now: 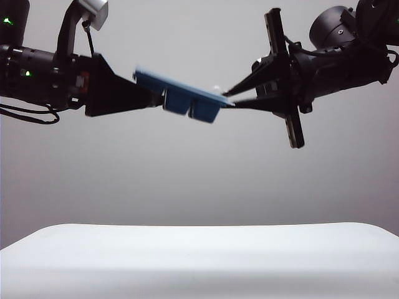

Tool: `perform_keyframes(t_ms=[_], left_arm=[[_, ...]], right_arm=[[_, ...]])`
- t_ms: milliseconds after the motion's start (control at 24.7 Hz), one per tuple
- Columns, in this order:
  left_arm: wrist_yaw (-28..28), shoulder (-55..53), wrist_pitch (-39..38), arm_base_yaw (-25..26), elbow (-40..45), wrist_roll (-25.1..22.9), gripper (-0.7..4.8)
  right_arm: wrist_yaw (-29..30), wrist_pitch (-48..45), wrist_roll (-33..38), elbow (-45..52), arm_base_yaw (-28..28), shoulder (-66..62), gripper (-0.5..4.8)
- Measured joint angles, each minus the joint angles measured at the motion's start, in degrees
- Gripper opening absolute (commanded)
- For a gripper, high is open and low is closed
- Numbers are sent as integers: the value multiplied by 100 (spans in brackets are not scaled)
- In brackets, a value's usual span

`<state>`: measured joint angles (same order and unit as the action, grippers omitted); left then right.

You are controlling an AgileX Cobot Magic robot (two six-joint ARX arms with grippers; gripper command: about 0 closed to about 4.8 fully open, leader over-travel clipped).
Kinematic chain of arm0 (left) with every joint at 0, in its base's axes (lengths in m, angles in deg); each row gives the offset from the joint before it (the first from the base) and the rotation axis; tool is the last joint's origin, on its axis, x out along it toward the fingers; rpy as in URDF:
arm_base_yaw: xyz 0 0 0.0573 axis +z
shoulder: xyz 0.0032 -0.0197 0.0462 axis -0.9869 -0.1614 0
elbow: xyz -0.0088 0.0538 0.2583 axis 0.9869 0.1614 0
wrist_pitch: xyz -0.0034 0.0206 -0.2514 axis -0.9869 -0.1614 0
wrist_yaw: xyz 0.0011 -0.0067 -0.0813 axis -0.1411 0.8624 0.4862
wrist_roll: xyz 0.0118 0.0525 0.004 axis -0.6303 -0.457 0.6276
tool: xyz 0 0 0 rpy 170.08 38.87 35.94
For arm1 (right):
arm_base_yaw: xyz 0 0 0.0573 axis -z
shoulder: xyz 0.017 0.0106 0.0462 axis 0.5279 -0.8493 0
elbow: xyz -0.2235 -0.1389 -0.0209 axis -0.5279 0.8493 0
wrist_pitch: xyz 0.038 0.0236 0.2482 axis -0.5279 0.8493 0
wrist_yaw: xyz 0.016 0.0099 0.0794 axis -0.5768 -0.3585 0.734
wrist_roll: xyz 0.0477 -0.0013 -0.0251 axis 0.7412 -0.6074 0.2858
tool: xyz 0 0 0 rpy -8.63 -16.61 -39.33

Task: Pick up the ice cube tray, remove its lid, and then place both the tray and the lid back on the table.

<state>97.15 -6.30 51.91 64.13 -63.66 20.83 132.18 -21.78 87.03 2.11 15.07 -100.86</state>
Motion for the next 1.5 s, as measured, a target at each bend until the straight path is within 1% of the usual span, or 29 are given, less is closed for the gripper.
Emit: perform_keyframes(t_ms=[202,566,606,687,768,889,970,1051,1091,1172,1212,1374,1495], left_arm=[[140,-2,-4,-72,0,219,479],[133,-2,-212,-269,0,227,479],[90,-2,-210,-271,0,227,449],[72,-2,-212,-273,0,227,360],[72,-2,-212,-273,0,225,287],[68,-2,-210,-275,0,245,260],[70,-2,-210,-275,0,245,210],[70,-2,-210,-275,0,245,180],[72,-2,-212,-275,0,245,179],[70,-2,-210,-275,0,245,179],[70,-2,-210,-275,0,245,179],[50,-2,-212,-273,0,245,179],[-160,-2,-203,-273,0,245,179]], right_arm=[[-66,96,-74,7,-2,-13,-7],[-151,101,-90,9,-114,-15,-7],[-149,101,-94,7,-140,-15,-7],[-142,98,-98,7,-168,-15,-7],[-149,98,-96,7,-164,-15,-7],[-142,101,-98,7,-153,-15,-7],[-144,98,-98,7,-153,-15,-7],[-144,98,-98,7,-153,-15,-4],[-144,98,-98,7,-153,-15,11],[-144,79,-98,7,-151,-15,114],[-140,59,-98,7,-136,-15,140],[-140,11,-188,7,-76,-15,144],[-136,109,-282,4,-4,-13,144]])
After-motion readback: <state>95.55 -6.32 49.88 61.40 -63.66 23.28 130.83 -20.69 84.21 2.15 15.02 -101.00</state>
